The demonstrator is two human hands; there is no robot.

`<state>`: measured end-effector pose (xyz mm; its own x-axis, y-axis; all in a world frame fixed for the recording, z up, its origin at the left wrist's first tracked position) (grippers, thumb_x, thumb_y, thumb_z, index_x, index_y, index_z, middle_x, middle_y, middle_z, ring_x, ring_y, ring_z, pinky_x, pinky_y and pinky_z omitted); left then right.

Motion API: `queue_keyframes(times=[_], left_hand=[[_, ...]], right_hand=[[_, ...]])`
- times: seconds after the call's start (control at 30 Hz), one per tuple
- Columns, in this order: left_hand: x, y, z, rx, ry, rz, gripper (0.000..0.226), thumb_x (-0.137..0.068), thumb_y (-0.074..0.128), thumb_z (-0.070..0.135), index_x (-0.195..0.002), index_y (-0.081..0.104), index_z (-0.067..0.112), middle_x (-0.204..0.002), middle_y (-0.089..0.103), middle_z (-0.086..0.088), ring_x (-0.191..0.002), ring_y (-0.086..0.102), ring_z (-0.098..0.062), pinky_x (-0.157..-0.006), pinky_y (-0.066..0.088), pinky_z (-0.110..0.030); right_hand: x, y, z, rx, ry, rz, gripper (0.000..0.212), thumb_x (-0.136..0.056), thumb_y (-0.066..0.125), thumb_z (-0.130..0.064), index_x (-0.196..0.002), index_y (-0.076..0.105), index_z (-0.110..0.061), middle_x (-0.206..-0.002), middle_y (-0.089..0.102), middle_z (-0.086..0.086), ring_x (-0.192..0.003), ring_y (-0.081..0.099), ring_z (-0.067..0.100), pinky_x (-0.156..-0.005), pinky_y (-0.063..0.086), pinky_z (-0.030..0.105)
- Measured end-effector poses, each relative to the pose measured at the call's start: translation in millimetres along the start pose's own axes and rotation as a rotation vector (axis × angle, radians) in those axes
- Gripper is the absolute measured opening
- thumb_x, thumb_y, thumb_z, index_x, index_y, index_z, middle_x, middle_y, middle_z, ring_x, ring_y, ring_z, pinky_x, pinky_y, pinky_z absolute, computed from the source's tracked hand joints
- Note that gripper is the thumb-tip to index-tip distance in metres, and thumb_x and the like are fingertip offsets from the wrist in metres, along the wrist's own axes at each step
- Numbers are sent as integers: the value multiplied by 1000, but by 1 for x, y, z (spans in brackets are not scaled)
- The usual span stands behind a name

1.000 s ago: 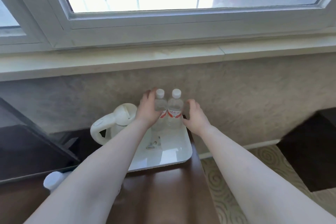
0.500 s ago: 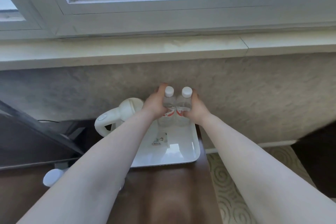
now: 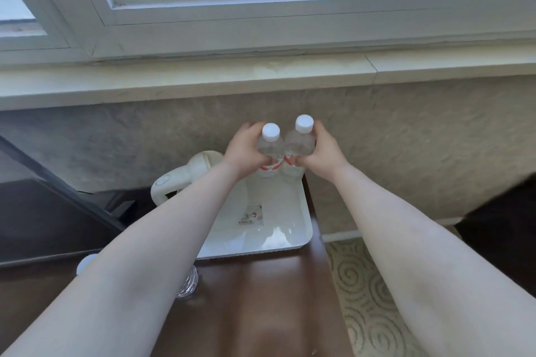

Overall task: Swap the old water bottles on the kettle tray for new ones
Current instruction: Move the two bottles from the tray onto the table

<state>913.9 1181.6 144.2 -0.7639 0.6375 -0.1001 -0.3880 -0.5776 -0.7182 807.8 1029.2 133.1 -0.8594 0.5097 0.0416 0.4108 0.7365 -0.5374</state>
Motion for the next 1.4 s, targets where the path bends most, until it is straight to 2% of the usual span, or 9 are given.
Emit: queue_keyframes(times=[0.17, 0.37, 0.5, 0.7, 0.83, 0.93, 1.1, 1.27, 1.4], left_hand=[[23, -13, 24, 6, 98, 25, 54, -59, 87, 19, -106, 61, 18, -95, 44, 1, -86, 47, -18, -75, 44, -31], [67, -18, 32, -37, 163, -30, 57, -58, 85, 23, -110, 61, 23, -92, 42, 5, -84, 49, -17, -75, 46, -33], [111, -15, 26, -51, 170, -91, 51, -57, 82, 21, -102, 60, 26, -85, 38, 10, -78, 48, -15, -64, 41, -27], [177, -4, 3, -2, 137, -177, 53, -57, 85, 18, -104, 61, 17, -95, 47, 4, -86, 48, -14, -75, 43, -29], [216, -6, -13, 18, 125, -174, 46, -57, 87, 14, -92, 57, 20, -85, 42, 6, -82, 45, -15, -66, 34, -17], [241, -12, -26, 15, 92, -151, 46, -58, 86, 14, -94, 57, 18, -89, 42, 3, -83, 46, -16, -72, 39, -27], [286, -34, -42, -7, 38, -110, 63, -61, 85, 16, -119, 60, 12, -102, 48, 2, -96, 54, -20, -84, 47, -33], [333, -57, -59, 3, -41, -83, 66, -62, 85, 16, -123, 61, 15, -115, 56, -4, -109, 53, -22, -93, 46, -35], [364, -75, -79, 66, -103, -83, 67, -61, 86, 21, -123, 60, 21, -124, 57, -2, -116, 55, -22, -100, 47, -42]], right_hand=[[36, -20, -17, 94, -12, 80, 72, -50, 74, -47, -117, 46, -44, -112, 62, -17, -106, 63, 19, -87, 54, 42], [91, -20, -20, 112, 11, 82, 60, -59, 80, -36, -107, 45, -44, -108, 61, -13, -101, 63, 20, -84, 53, 39], [139, -3, -15, 113, 46, 91, 62, -60, 81, -36, -112, 47, -38, -107, 62, -15, -100, 63, 19, -85, 52, 38], [203, 30, -3, 122, 94, 60, 60, -57, 78, -32, -109, 49, -37, -104, 65, -12, -94, 64, 22, -82, 53, 37], [229, 51, 0, 134, 86, 10, 56, -57, 79, -29, -100, 45, -42, -104, 65, -11, -90, 62, 20, -76, 50, 32], [242, 68, -1, 144, 56, -31, 57, -58, 82, -29, -97, 44, -43, -95, 60, -14, -78, 57, 17, -63, 42, 24], [263, 98, -7, 116, 2, -97, 68, -57, 82, -33, -111, 44, -47, -95, 59, -20, -86, 60, 15, -65, 42, 22], [285, 133, -22, 119, -68, -183, 68, -52, 80, -36, -106, 40, -51, -85, 56, -25, -82, 58, 14, -59, 38, 21], [299, 161, -35, 89, -108, -234, 66, -55, 81, -31, -103, 42, -52, -86, 57, -24, -87, 58, 14, -67, 45, 26]])
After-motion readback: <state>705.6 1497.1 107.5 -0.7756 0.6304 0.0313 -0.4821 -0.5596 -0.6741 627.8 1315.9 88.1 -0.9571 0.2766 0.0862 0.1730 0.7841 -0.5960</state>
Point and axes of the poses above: each hand's wrist, its own x-axis away from the middle knuckle, its own y-axis out of the palm, z = x × y, the point moved 3 cm from there along -x, towards the middle knuckle
